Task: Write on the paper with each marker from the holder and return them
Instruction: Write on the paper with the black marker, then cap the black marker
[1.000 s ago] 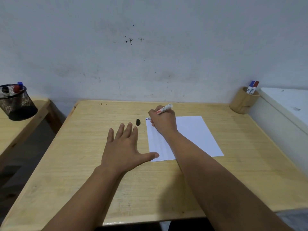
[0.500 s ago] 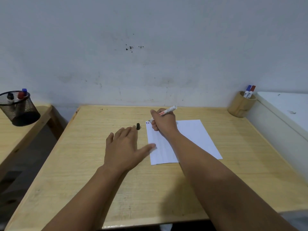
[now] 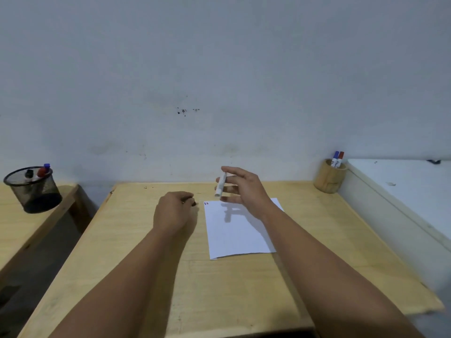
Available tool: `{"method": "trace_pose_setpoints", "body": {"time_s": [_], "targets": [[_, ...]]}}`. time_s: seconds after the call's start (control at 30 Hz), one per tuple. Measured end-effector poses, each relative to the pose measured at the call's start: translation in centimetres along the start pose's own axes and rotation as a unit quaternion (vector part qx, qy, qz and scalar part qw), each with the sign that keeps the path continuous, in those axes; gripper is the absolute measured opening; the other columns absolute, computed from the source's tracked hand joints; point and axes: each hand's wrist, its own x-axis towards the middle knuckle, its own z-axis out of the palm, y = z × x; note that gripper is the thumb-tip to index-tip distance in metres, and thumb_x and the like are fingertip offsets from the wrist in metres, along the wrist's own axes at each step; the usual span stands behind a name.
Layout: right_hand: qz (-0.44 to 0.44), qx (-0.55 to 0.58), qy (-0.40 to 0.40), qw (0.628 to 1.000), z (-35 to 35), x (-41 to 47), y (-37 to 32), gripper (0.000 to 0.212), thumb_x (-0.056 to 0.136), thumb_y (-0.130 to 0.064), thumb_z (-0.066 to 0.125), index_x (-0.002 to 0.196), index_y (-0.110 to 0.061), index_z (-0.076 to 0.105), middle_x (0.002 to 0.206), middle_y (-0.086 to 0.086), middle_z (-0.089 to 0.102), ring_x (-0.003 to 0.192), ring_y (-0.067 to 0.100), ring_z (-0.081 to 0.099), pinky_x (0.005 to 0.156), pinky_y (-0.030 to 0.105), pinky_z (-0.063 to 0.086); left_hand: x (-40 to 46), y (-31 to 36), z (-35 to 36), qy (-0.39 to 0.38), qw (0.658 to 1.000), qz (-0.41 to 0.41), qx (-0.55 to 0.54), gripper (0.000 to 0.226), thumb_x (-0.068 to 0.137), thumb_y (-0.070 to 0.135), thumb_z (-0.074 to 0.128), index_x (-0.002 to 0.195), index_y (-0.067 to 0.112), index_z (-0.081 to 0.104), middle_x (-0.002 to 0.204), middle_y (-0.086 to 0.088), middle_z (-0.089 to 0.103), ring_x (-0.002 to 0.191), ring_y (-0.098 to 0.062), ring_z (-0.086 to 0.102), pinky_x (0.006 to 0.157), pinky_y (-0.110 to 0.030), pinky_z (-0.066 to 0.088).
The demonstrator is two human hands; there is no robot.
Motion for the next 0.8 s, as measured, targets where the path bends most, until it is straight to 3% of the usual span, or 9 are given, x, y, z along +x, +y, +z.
{"method": "trace_pose_setpoints", "body": {"time_s": [0.1,0.23,0.33,0.43,0.6,0.8], "targets": [[-0.004,0.019,0.0,1.0,-0.7,-1.0,-0.4,0.028,0.109,-0.003,0.052,0.123,-0.016,0.072,0.108,0.017,0.069,0.072,0.03,0.073,0.068,0.043,0.068,0.1,2.4,-1.4,-0.007,0.984,-0.053,-0.169,0.014,0.096,0.016,0.067,0.1,0.017,0.081,0.093,0.003,0.08,0.096,-0.021,0.073,0.083,-0.032,0.053],[-0.034,-0.136,-0.018,0.99,-1.1,-2.6,0.1,0.032,0.105,-0.006,0.062,0.134,-0.02,0.06,0.102,0.011,0.072,0.064,0.025,0.066,0.064,0.037,0.064,-0.7,5.9,-3.0,-0.016,0.957,-0.076,-0.28,0.01,0.098,0.015,0.067,0.1,0.016,0.078,0.09,0.003,0.077,0.087,-0.018,0.071,0.073,-0.03,0.05],[-0.063,-0.218,-0.012,0.974,-1.1,-3.2,0.3,0.028,0.1,-0.01,0.071,0.128,-0.018,0.072,0.092,-0.003,0.073,0.067,0.015,0.07,0.062,0.023,0.058,-1.3,7.8,-3.6,-0.026,0.952,-0.074,-0.295,0.013,0.097,0.02,0.069,0.103,0.014,0.078,0.097,0.0,0.079,0.087,-0.015,0.071,0.075,-0.031,0.051],[-0.094,-0.255,0.001,0.962,-1.5,-3.6,0.1,0.02,0.099,-0.011,0.073,0.117,-0.014,0.081,0.09,-0.006,0.074,0.07,0.01,0.07,0.06,0.016,0.054,-1.9,9.0,-3.8,-0.027,0.953,-0.065,-0.293,0.015,0.097,0.022,0.07,0.103,0.012,0.079,0.099,-0.001,0.079,0.086,-0.015,0.071,0.076,-0.031,0.051],[-0.104,-0.256,0.007,0.961,-2.5,-4.3,-0.6,0.019,0.097,-0.013,0.075,0.115,-0.017,0.082,0.095,-0.001,0.077,0.067,0.004,0.068,0.062,0.017,0.055,-2.8,10.5,-3.7,-0.039,0.96,-0.043,-0.275,0.013,0.097,0.02,0.07,0.103,0.012,0.079,0.092,-0.001,0.078,0.085,-0.016,0.071,0.074,-0.031,0.05],[-0.114,-0.246,0.007,0.962,-3.1,-4.9,-1.3,0.018,0.097,-0.013,0.076,0.113,-0.016,0.082,0.1,0.002,0.077,0.077,0.016,0.067,0.066,0.021,0.056,-3.9,12.2,-2.7,-0.059,0.971,-0.005,-0.233,0.012,0.097,0.015,0.069,0.093,0.012,0.08,0.079,0.002,0.075,0.073,-0.011,0.068,0.068,-0.026,0.048]]}}
